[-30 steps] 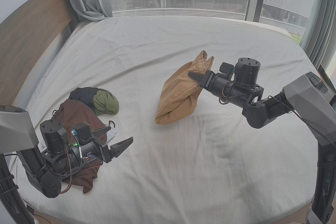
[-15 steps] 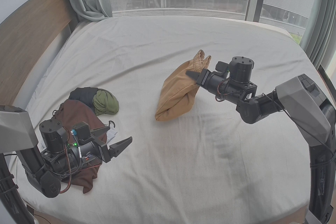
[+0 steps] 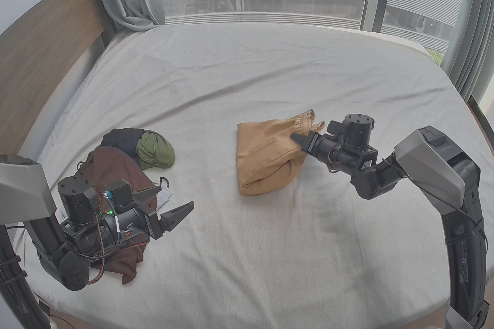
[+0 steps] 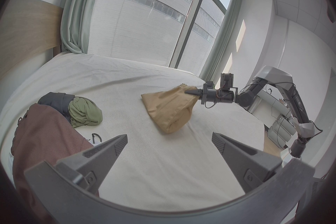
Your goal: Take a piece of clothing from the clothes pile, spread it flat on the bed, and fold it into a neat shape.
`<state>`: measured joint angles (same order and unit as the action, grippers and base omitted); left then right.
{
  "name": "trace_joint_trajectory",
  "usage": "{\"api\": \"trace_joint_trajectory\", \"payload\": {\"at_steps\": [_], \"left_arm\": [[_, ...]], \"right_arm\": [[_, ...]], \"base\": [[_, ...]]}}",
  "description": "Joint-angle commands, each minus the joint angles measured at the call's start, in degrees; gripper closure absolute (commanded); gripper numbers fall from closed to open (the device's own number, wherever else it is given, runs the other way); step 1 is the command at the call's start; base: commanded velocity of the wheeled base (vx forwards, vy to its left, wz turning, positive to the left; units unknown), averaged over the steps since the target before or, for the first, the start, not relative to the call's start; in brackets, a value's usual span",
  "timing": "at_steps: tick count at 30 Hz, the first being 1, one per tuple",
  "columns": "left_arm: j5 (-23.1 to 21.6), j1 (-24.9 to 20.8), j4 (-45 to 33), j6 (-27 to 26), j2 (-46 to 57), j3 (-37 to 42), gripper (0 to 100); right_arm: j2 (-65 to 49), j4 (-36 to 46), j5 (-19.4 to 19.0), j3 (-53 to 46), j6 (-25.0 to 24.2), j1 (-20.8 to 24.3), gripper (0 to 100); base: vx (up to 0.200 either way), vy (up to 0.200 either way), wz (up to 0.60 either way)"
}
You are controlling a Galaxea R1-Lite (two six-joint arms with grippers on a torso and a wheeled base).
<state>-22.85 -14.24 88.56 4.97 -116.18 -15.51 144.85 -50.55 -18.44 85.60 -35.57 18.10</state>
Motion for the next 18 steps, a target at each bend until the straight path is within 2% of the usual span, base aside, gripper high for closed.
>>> {"api": "trace_joint_trajectory", "payload": {"at_steps": [1, 10, 18], "left_arm": [[0.0, 0.0, 0.0, 0.0, -0.1, 0.1, 0], [0.0, 0.0, 0.0, 0.0, -0.1, 0.1, 0], [0.1, 0.0, 0.0, 0.1, -0.3, 0.1, 0]], "right_arm": [[2.5, -5.4, 0.5, -7.4, 0.3, -0.5, 100], [5.6, -12.5, 0.7, -12.2, 0.3, -1.0, 100], [6.1, -13.6, 1.1, -12.0, 0.4, -1.4, 100]], "base": [[0.0, 0.0, 0.0], [0.0, 0.0, 0.0], [0.0, 0.0, 0.0]]}}
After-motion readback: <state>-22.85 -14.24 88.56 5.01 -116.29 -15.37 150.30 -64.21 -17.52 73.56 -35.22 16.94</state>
